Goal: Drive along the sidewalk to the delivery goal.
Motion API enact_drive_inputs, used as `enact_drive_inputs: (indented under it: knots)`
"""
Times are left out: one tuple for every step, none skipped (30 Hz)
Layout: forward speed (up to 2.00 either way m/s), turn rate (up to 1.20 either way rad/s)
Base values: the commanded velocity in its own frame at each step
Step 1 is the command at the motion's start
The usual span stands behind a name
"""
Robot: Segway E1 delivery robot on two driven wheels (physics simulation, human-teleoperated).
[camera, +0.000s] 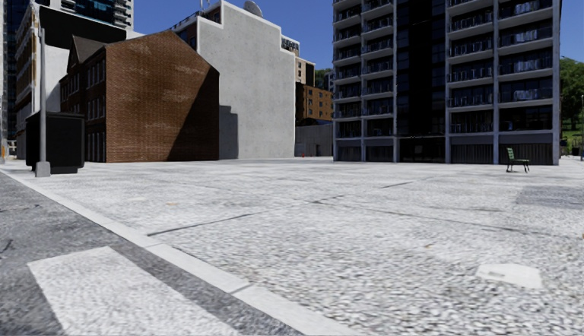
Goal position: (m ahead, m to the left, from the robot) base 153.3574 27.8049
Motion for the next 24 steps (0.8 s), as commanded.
enact_drive_inputs:
  knots:
    - [1.99,0.0]
    - [1.99,0.0]
    - [1.99,0.0]
    - [1.98,0.0]
    - [1.98,0.0]
    - [1.98,0.0]
    - [1.98,0.0]
    - [1.98,0.0]
    - [2.0,0.0]
    - [2.0,0.0]
    - [2.0,0.0]
    - [2.0,0.0]
    - [2.0,0.0]
    - [2.0,0.0]
    - [2.0,0.0]
    - [2.0,0.0]
    - [2.0,0.0]
    - [2.0,0.0]
    - [2.0,0.0]
    - [2.0,0.0]
    - [2.0,0.0]
    - [2.0,0.0]
    - [2.0,0.0]
    - [2.0,0.0]
